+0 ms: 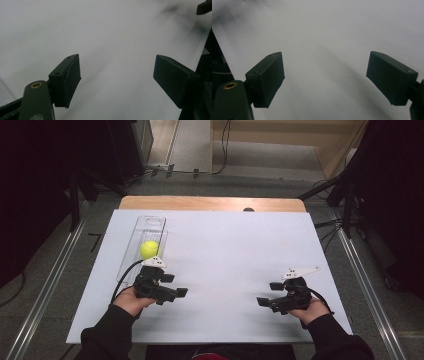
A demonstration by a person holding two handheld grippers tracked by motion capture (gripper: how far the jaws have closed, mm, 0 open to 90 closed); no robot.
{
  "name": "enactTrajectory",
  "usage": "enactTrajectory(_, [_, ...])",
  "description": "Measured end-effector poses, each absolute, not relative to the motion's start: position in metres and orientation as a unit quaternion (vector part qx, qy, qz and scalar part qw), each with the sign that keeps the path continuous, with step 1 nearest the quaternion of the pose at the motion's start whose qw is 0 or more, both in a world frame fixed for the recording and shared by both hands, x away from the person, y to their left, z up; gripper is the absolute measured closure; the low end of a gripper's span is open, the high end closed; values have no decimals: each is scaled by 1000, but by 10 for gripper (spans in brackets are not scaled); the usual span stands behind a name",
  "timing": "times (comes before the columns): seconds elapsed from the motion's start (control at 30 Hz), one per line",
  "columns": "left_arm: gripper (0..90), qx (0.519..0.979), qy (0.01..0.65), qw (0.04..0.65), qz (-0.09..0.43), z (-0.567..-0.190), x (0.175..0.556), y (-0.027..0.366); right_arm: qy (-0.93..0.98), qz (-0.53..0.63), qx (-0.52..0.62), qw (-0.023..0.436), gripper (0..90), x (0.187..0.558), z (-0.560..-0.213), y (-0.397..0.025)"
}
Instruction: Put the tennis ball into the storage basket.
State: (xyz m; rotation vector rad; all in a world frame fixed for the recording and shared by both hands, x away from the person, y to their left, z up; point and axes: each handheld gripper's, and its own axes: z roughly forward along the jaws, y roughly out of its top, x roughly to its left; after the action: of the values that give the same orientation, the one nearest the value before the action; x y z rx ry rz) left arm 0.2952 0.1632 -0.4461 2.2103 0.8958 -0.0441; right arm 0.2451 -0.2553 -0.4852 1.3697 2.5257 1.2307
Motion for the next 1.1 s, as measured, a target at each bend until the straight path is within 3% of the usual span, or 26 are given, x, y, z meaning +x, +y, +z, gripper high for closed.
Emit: enactTrajectory(1.1, [226,881,314,354,-20,-462,272,180,804,393,447,12,128,246,-485,-258])
